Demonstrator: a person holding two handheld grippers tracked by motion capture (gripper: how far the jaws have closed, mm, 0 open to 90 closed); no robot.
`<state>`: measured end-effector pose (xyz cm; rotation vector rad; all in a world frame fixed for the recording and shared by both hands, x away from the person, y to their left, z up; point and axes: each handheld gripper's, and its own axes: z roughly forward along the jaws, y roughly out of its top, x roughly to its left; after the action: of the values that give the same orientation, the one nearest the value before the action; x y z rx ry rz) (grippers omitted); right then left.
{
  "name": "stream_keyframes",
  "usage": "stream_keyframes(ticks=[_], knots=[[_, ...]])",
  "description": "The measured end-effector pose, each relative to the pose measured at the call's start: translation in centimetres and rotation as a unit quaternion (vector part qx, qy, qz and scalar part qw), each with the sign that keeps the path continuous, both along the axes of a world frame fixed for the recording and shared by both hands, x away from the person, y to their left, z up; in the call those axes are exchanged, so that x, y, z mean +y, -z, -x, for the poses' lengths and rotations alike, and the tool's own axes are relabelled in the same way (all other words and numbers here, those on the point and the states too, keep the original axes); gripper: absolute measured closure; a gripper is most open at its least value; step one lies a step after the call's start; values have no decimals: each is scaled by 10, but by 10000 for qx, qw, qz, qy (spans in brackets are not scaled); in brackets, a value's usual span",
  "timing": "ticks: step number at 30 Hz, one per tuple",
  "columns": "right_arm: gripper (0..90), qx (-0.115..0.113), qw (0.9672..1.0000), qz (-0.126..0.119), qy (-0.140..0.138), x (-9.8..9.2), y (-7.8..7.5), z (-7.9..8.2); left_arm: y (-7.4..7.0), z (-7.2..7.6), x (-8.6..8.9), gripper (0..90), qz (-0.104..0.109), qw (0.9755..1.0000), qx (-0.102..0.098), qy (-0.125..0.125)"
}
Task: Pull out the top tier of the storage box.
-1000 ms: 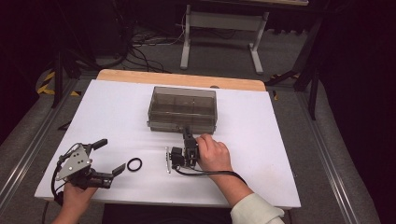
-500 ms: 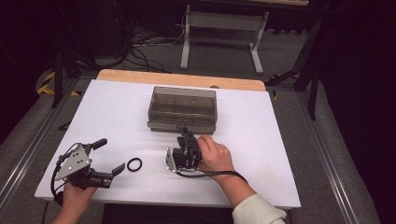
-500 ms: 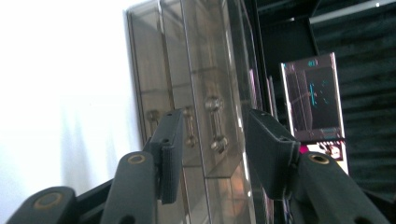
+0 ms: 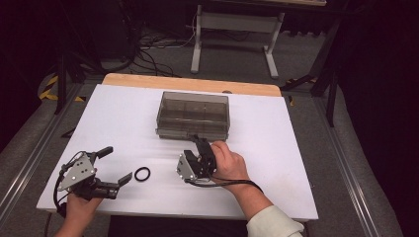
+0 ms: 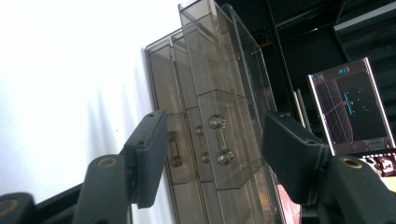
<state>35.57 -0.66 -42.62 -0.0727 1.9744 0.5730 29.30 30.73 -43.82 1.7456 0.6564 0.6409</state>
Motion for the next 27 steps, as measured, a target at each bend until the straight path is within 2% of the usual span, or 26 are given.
stream_keyframes(ticks=[1, 2, 5, 6, 7, 8, 9, 10, 11, 15, 16, 17, 18, 19, 21, 23, 25, 26, 27], knots=[[395, 39, 10000, -45, -23, -1, -1, 0, 0, 0, 0, 6, -3, 10000, -1, -2], [356, 169, 9998, -132, -61, -2, -5, -1, 0, 0, 0, 6, -3, 10000, 1, -2], [335, 333, 9987, -340, -199, -6, -11, -1, 0, 0, 0, 6, -5, 10000, -2, -1], [335, 333, 9987, -340, -199, -6, -11, -1, 0, 0, 0, 6, -11, 10000, -1, -1], [321, 532, 9966, -545, -315, -9, -16, -2, 0, 0, 0, 6, -10, 10000, 1, -1], [308, 626, 9955, -610, -363, -10, -19, -3, 0, 0, 0, 6, -10, 10000, 1, -1], [308, 626, 9955, -610, -363, -10, -19, -3, 0, 0, 0, 6, 5, 10000, -3, 2], [305, 785, 9933, -750, -407, -12, -22, -4, 0, 0, 0, 6, 10, 10000, -6, 2], [308, 1058, 9890, -917, -485, -17, -28, -5, 0, -1, 0, 6, 13, 10000, -8, 8], [318, 1376, 9799, -1333, -560, -24, -36, -9, 0, -1, -2, 6, -15, 10000, 17, 20], [318, 1376, 9799, -1333, -560, -24, -36, -9, 0, -1, -1, 6, -36, 10000, 16, 16], [321, 1513, 9756, -1460, -626, -29, -40, -13, 0, -1, -1, 6, -41, 10000, 24, 9], [321, 1513, 9756, -1460, -626, -29, -40, -13, 0, 0, -1, 6, -13, 10000, 34, 7], [326, 1649, 9719, -1557, -629, -33, -43, -16, 0, -1, 0, 6, 5, 10000, 2, 7], [327, 1694, 9707, -1592, -611, -34, -44, -17, 0, -1, 0, 6, -2, 10000, 0, 2], [325, 1966, 9650, -1625, -605, -36, -46, -24, 0, 0, -1, 7, -18, 10000, 10, 8], [325, 2031, 9630, -1665, -601, -38, -48, -26, 0, 0, -1, 6, -28, 10000, -15, 11], [325, 2031, 9630, -1665, -601, -38, -48, -26, 0, 0, -2, 6, -34, 10000, -16, 12], [325, 2109, 9607, -1702, -601, -39, -51, -29, 0, 0, -1, 7, -43, 10000, -11, 8]])
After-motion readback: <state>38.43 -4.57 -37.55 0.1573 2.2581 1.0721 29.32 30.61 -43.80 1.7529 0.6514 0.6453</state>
